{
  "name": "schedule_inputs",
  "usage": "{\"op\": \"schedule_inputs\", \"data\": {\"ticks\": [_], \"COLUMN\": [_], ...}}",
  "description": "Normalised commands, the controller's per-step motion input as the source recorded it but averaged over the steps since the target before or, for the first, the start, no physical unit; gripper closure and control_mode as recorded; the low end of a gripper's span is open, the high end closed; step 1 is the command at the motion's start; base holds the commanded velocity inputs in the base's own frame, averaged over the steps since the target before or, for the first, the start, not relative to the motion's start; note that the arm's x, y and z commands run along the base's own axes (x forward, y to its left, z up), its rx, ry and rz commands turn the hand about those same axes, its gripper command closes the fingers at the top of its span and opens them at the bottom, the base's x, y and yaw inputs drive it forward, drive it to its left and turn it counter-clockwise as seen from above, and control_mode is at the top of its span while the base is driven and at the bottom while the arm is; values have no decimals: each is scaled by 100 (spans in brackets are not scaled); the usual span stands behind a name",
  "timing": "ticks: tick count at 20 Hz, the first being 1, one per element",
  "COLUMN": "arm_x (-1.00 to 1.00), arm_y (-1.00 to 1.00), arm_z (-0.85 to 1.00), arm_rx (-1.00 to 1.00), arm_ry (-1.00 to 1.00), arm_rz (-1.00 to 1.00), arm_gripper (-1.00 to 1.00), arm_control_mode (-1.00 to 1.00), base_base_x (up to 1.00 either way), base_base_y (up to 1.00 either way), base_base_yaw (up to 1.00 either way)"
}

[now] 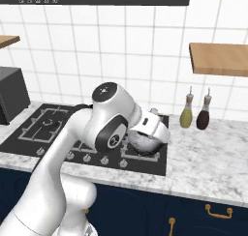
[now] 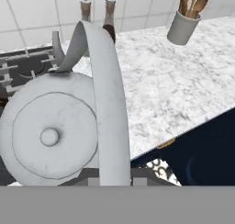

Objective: Pick the kettle from the counter and place it on a stove burner. Then turn the burner on.

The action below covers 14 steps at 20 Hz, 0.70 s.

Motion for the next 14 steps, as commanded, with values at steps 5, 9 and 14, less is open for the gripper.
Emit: {"op": "schedule_inputs", "data": {"ticks": [5,9,14], "arm_x": [0,13,26], "arm_y": [100,100,100], "arm_z": [29,25,23], "arm_rx": [2,3,0], "arm_ry": [-12,0,9], "arm_rz": [2,13,25], "arm_gripper": [100,100,100], "arm_control_mode": [-100,-100,-100], "base_base_x": [0,0,0], "base_base_y": [0,0,0], "base_base_yaw": [0,0,0]}}
